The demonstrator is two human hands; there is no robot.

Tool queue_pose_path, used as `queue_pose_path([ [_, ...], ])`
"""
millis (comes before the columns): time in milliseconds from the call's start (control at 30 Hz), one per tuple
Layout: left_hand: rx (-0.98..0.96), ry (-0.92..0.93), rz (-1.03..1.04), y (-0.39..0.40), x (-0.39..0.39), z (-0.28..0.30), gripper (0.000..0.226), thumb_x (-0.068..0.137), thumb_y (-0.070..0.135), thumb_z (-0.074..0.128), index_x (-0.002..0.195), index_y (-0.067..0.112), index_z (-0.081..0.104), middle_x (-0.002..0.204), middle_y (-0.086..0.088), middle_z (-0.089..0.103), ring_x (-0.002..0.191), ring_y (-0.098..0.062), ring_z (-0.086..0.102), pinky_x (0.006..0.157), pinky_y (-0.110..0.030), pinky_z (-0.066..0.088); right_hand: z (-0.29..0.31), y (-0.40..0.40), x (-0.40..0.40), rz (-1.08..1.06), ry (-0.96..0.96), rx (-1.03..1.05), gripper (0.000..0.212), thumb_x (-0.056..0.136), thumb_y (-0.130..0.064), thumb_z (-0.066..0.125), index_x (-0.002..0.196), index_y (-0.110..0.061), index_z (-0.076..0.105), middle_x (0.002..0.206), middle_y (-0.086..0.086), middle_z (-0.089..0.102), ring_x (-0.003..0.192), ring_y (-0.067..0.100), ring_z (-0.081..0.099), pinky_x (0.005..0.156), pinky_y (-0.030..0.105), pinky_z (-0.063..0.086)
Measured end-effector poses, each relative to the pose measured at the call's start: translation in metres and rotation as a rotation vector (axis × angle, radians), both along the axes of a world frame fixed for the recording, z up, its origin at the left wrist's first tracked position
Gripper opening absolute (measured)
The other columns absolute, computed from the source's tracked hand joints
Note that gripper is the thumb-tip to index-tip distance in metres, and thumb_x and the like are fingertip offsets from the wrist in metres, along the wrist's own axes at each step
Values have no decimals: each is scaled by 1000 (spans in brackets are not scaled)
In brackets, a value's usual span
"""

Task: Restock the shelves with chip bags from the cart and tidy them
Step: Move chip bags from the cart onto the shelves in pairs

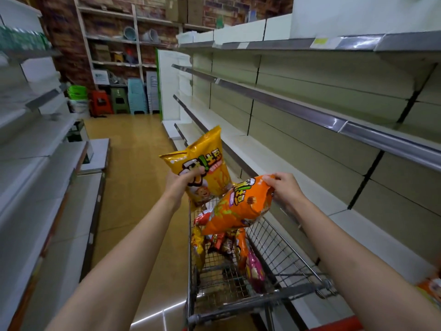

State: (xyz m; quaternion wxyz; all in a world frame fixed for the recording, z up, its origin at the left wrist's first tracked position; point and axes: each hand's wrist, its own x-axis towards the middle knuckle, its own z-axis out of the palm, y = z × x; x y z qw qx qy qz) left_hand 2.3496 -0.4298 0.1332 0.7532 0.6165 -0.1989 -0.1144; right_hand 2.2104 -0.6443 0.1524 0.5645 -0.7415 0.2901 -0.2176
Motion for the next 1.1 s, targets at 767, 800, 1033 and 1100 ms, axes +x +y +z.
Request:
queue_pose_path([
  [767, -35, 256, -539, 31, -18, 14, 89, 34, 39, 95, 113, 14, 64, 107, -11, 72, 96, -25, 70, 80, -39, 57, 30, 34, 5, 89, -120, 105, 18, 98, -6, 48, 81, -10, 45, 97, 20, 58, 76, 35, 65, 51, 33, 59],
  [800, -127, 311, -532, 30, -17, 13, 89, 32, 37, 96, 112, 12, 65, 104, -11, 73, 92, -25, 71, 77, -40, 58, 28, 34, 4, 128, -93, 14, 19, 98, -8, 49, 80, -12, 46, 103, 20, 57, 82, 35, 65, 50, 32, 58],
  [1033, -279, 403, -466, 34, -11, 11, 89, 30, 41, 95, 109, 13, 68, 99, -11, 72, 90, -27, 68, 88, -42, 53, 35, 32, -11, 174, -194, 8, 27, 102, -14, 41, 76, -21, 46, 109, 1, 53, 101, 21, 52, 88, 44, 49],
  [1100, -253, 402, -500, 35, -11, 16, 76, 25, 41, 95, 94, 14, 76, 90, -9, 73, 80, -25, 70, 78, -37, 57, 41, 27, -13, 94, -227, 52, 26, 103, -16, 37, 78, -20, 42, 99, 2, 52, 94, 19, 49, 84, 45, 48],
])
